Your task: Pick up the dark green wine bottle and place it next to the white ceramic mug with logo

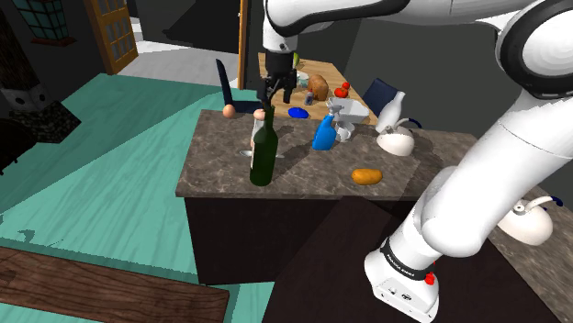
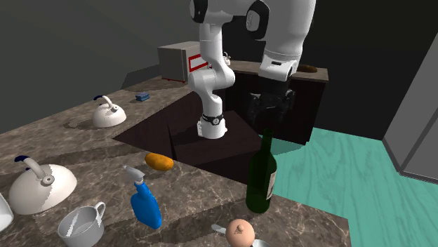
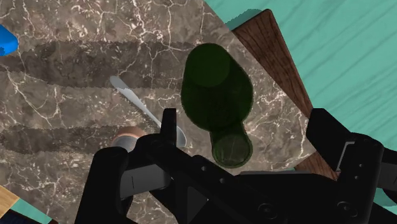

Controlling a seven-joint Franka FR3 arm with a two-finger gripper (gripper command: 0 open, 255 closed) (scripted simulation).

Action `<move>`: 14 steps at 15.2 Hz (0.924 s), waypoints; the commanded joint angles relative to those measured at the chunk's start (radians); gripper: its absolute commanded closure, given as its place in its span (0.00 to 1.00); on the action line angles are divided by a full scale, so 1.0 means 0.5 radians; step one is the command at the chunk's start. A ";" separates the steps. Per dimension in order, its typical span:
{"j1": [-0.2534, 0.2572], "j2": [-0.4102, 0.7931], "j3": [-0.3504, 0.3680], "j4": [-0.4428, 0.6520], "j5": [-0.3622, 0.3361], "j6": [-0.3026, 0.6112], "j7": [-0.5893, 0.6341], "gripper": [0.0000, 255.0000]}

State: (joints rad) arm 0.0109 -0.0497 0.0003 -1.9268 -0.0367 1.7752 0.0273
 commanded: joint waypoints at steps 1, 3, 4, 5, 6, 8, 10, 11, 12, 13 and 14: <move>0.006 0.171 0.009 0.180 -0.036 0.003 0.035 0.00; 0.006 0.207 0.008 0.191 -0.044 0.030 0.041 0.00; 0.006 0.207 0.007 0.165 -0.045 0.057 0.041 0.00; 0.005 0.208 0.006 0.139 -0.045 0.084 0.042 0.00; 0.005 0.209 0.006 0.114 -0.046 0.110 0.042 0.00; 0.003 0.213 0.005 0.065 -0.047 0.163 0.043 0.00; 0.002 0.217 0.004 0.027 -0.048 0.205 0.043 0.00; 0.002 0.218 0.004 0.028 -0.048 0.205 0.043 0.00; 0.002 0.218 0.004 0.028 -0.048 0.205 0.043 0.00; 0.002 0.218 0.004 0.028 -0.048 0.205 0.043 0.00; 0.002 0.218 0.004 0.028 -0.048 0.205 0.043 0.00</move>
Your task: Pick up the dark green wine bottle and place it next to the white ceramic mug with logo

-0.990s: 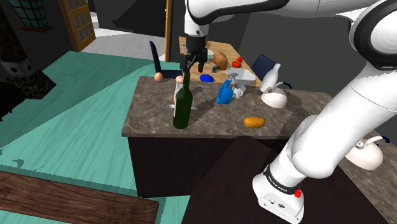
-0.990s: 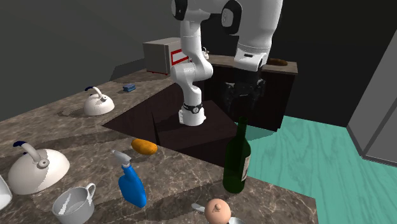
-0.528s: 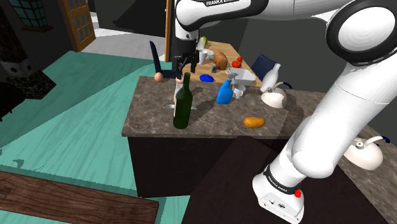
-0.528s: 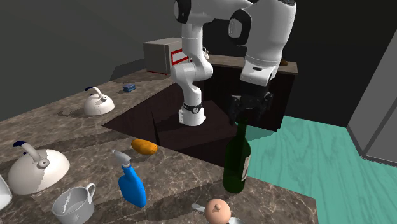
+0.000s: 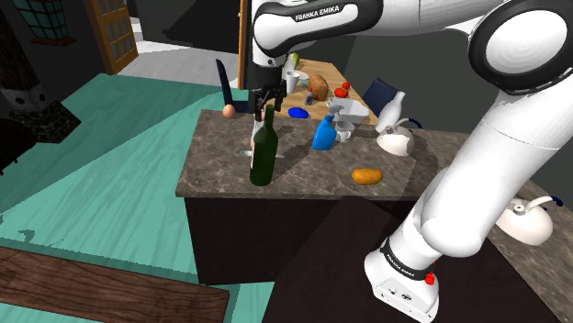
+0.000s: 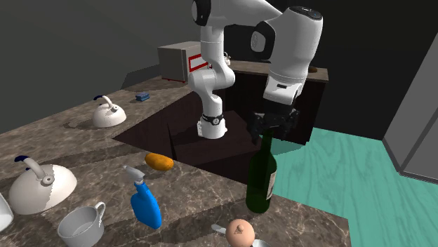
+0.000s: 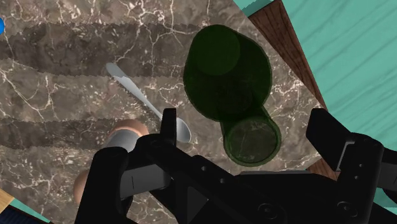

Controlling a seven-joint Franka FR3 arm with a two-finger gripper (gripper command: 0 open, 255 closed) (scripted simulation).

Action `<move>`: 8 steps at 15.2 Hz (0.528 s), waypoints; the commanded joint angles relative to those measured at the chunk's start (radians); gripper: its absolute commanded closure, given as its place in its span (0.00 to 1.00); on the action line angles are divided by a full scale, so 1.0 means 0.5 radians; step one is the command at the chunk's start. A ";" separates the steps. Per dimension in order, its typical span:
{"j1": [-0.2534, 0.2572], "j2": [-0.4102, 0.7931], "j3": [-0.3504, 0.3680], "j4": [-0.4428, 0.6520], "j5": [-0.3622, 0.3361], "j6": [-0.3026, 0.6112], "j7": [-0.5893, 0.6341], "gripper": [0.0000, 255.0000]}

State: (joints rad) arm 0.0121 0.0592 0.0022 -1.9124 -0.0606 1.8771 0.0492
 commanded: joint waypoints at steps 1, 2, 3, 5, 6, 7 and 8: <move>0.000 0.000 0.000 -0.001 0.000 0.001 0.000 0.00; 0.000 0.000 0.000 -0.001 0.000 0.001 0.000 0.00; 0.000 0.000 0.000 -0.001 0.000 0.001 0.000 0.00; 0.000 0.000 0.000 -0.001 0.000 0.001 0.000 1.00; 0.000 0.000 0.000 -0.001 0.000 0.001 0.000 1.00; 0.000 0.000 0.000 -0.001 0.000 0.001 0.000 1.00; 0.000 0.000 0.000 -0.001 0.000 0.001 0.000 1.00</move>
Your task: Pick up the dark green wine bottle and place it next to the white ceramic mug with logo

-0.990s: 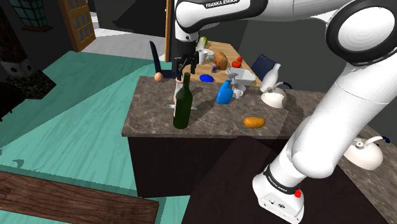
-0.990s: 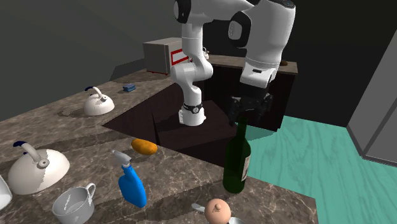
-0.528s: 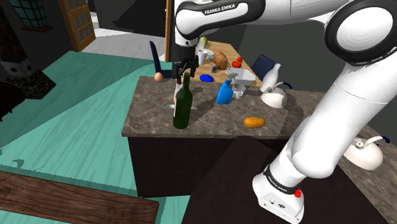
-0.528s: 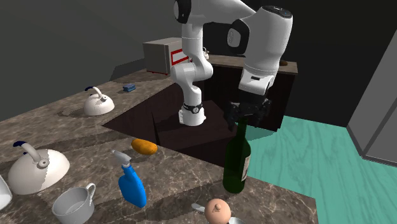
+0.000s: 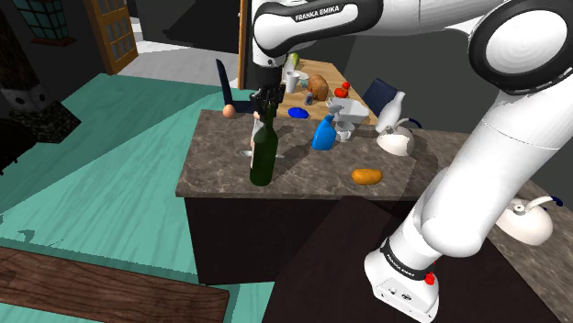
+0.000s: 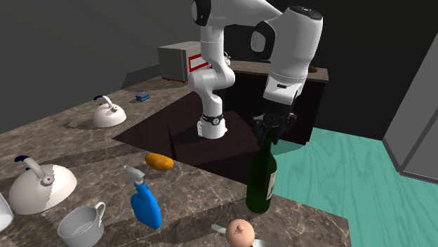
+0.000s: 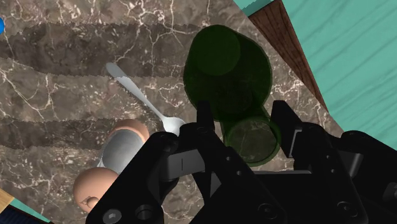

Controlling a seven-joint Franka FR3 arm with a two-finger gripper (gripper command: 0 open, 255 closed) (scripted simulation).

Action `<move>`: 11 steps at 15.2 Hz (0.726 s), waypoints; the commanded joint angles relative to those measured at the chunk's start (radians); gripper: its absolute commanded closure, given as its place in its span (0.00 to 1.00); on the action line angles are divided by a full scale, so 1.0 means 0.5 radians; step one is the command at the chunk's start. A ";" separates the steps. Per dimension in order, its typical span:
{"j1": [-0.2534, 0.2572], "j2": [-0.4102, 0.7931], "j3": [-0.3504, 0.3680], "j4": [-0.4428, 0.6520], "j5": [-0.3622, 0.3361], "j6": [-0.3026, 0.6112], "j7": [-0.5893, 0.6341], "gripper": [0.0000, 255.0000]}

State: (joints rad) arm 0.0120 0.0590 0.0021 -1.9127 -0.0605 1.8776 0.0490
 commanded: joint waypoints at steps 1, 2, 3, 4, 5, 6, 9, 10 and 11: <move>0.000 0.000 0.000 0.000 0.000 0.000 0.000 1.00; 0.000 0.000 0.000 0.000 0.000 0.000 0.000 1.00; 0.000 0.000 0.000 0.000 0.000 0.000 0.000 1.00; 0.000 0.000 0.000 0.000 0.000 0.000 0.000 1.00; 0.000 0.000 0.000 -0.001 0.000 0.000 0.000 1.00; 0.000 -0.006 0.000 0.019 0.000 -0.025 -0.001 1.00; 0.000 -0.021 0.000 0.082 0.002 -0.103 -0.006 1.00; 0.001 -0.025 0.001 0.103 0.002 -0.129 -0.007 1.00; 0.001 -0.029 0.001 0.126 0.003 -0.155 -0.008 1.00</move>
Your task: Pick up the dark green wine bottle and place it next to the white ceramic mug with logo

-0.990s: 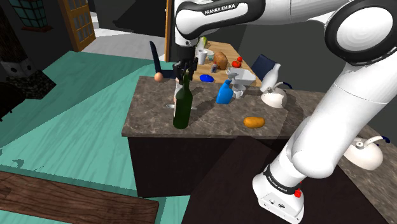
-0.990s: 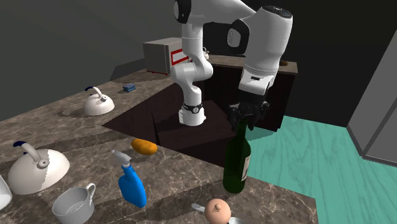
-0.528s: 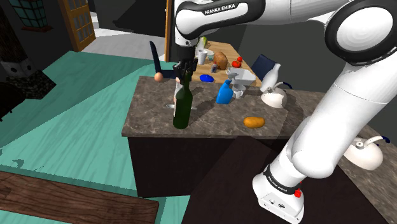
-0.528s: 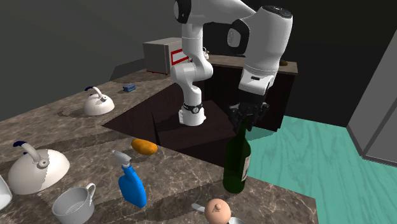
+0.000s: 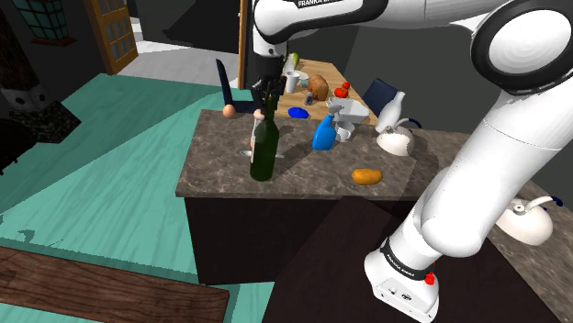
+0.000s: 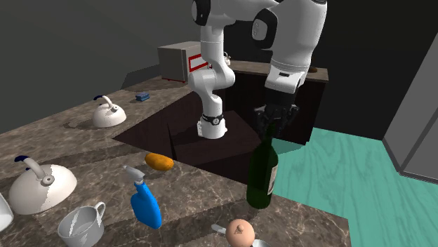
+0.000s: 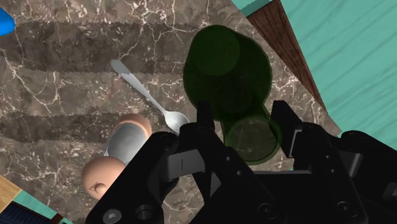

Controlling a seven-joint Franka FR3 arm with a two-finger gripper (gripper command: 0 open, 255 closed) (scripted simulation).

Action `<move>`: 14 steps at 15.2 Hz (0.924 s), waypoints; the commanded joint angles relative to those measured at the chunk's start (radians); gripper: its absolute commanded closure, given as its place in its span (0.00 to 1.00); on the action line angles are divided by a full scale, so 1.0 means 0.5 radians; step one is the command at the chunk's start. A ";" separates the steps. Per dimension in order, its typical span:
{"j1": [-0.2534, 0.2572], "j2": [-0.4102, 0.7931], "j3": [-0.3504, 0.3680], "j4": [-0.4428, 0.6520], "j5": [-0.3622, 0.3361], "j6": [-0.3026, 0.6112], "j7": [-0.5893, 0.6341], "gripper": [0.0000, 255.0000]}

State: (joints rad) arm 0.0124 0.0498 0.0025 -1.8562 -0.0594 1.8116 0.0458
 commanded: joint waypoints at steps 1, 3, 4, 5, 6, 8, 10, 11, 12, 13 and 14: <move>0.000 -0.014 0.000 0.035 0.001 -0.049 -0.003 1.00; 0.000 -0.020 0.000 0.082 0.002 -0.102 -0.006 1.00; 0.000 -0.022 0.000 0.106 0.002 -0.128 -0.007 1.00; 0.000 -0.024 0.000 0.131 0.002 -0.155 -0.009 1.00; 0.001 -0.025 0.000 0.156 0.002 -0.181 -0.010 1.00; 0.001 -0.026 0.001 0.209 0.003 -0.235 -0.013 1.00; 0.001 -0.026 0.001 0.263 0.003 -0.288 -0.015 1.00; 0.001 -0.025 0.001 0.291 0.003 -0.315 -0.017 1.00; 0.001 -0.024 0.001 0.320 0.004 -0.343 -0.018 1.00; 0.001 -0.022 0.001 0.349 0.004 -0.370 -0.019 1.00; 0.002 -0.019 0.001 0.379 0.004 -0.397 -0.021 1.00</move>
State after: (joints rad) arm 0.0133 0.0377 0.0033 -1.6844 -0.0576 1.6281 0.0365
